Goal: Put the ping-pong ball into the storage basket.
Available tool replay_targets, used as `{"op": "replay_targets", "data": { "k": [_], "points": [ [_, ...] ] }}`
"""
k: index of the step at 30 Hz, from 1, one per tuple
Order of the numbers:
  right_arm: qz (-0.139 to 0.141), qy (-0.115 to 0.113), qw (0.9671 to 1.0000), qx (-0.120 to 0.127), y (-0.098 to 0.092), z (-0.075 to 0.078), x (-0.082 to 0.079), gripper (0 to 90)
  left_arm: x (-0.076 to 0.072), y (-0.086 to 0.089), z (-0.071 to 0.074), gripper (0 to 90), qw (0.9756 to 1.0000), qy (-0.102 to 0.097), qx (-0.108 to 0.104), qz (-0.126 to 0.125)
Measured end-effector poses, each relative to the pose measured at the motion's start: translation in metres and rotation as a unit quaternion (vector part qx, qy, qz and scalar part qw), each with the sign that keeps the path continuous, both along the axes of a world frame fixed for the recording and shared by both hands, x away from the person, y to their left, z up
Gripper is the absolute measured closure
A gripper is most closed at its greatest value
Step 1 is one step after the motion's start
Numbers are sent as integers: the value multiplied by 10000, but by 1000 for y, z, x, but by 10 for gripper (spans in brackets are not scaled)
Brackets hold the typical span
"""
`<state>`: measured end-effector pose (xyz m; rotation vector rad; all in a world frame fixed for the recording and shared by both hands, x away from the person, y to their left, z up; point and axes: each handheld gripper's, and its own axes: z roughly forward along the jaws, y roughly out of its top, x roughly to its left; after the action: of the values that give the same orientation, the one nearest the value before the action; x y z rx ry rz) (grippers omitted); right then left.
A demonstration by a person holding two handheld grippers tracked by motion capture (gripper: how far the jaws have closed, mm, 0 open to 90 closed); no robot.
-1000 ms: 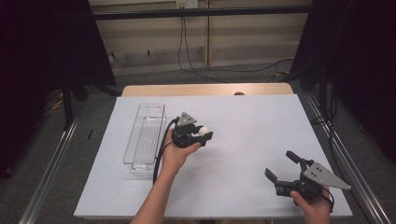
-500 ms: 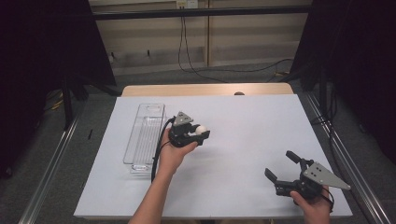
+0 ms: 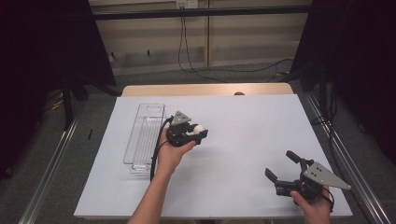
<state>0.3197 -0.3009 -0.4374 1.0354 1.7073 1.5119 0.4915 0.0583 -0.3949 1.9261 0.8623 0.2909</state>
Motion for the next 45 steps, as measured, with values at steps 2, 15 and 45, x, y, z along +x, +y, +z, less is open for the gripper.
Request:
{"op": "replay_targets", "data": {
  "k": [2, 15, 45],
  "points": [
    [-24, -9, 10000, 16, 0, 0, 0, 14, 0, 0, 0, 511, 10000, 6, -64, 20],
    [-42, -7, 10000, 58, 0, 0, 0, 14, 0, 5, 2, 512, 10000, -30, -80, 47],
    [-13, -7, 10000, 24, 0, 0, 0, 14, 0, 15, 5, 511, 9996, -62, -127, 245]
  ]
}}
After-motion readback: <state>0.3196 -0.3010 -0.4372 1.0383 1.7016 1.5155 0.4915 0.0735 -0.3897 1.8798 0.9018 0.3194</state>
